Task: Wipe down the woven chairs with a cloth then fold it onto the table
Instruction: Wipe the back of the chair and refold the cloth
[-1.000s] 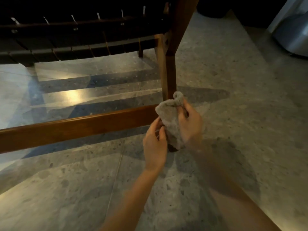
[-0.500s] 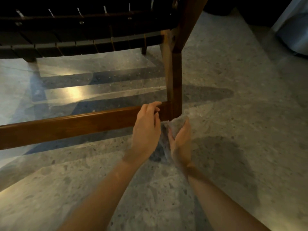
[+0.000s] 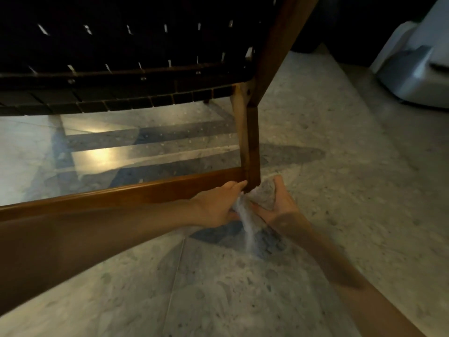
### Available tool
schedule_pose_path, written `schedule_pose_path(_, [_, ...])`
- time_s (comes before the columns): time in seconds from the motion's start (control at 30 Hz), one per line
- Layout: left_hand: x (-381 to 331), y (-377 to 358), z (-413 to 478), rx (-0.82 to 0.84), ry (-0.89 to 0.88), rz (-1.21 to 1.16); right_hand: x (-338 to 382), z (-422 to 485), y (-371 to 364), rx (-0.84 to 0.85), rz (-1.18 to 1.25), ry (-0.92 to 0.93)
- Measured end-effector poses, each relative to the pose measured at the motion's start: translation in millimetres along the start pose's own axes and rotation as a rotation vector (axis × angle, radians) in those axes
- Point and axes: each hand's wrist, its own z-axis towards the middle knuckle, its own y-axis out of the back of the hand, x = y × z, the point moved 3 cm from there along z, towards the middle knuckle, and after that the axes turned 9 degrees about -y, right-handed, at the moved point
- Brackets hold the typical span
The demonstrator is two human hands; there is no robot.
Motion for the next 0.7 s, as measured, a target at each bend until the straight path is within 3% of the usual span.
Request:
schedule_pose_path(0.13, [-3, 36, -18, -0.062, -0.098, -0.171, 50, -5, 4, 0.028, 0.077, 0.096])
schedule_pose_path(0.27, [21, 48, -52, -0.026, 0.088, -0.09, 80, -8, 4, 0.107, 0.124, 0.197])
schedule_pose_path(0.43, [53, 80, -122, -0.28, 0.066, -0.172, 105, -6, -16, 0.093, 0.012, 0.208])
schedule_pose_path(0.53, [74, 93, -161, -0.431, 0.112, -0.113, 111, -4, -35, 0.136, -0.058, 0.149])
schedule_pose_path(0.7, [102, 114, -205, -0.644, 0.209, 0.0, 134, 4, -57, 0.165, -0.138, 0.215])
